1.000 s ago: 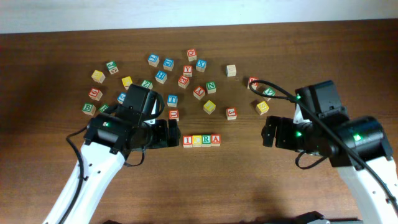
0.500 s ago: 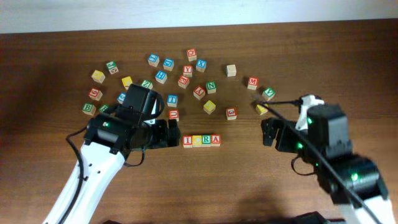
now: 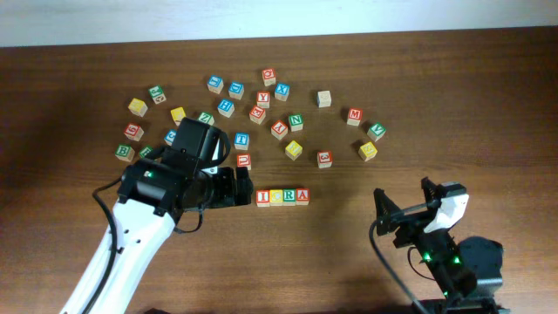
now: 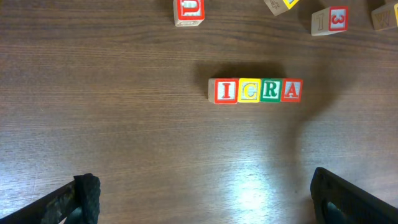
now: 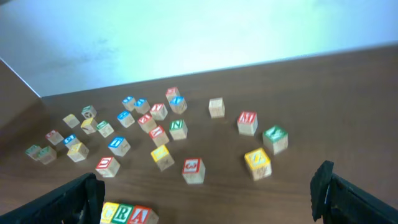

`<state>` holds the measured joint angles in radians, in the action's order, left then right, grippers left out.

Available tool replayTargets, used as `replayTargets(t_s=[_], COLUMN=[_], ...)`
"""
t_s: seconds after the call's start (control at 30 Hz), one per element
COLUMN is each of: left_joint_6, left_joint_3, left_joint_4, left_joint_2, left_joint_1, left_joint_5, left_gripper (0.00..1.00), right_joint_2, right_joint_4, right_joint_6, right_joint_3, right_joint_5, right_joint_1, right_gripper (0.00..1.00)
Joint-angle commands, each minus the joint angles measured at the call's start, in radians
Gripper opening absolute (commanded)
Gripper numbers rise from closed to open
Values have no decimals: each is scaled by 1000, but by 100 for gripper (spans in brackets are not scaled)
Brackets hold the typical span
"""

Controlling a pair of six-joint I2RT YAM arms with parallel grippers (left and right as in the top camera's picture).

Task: Spell out ICRA

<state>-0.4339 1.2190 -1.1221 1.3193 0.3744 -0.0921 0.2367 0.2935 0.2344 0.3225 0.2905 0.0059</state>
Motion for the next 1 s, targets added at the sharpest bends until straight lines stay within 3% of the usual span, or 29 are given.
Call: replayTargets(t_s=[0.0,0.47,0.7,0.83,0.97], left_joint_6=[2,2,2,2,2], left_joint_3=[7,7,7,7,7], left_joint_4=[-1,-1,-1,-1,-1], left_joint_2=[-9,-9,-9,-9,-9], left_joint_1=[3,3,3,3,3], left_joint_5=[11,11,11,11,11], left_gripper=[99,99,100,99,99], right_joint_2=[-47,-233,-233,-233,-233], right_joint_4=[-3,-91,-132,-193,-391], right_joint_6=[-108,-107,-107,-108,-107], right_joint_3=[-11,-130,-140,-142,-245], right_joint_5=[6,-121,-245,-277,-256], right_joint_1=[-6,21,21,21,21], right_gripper=[98,98,98,98,98])
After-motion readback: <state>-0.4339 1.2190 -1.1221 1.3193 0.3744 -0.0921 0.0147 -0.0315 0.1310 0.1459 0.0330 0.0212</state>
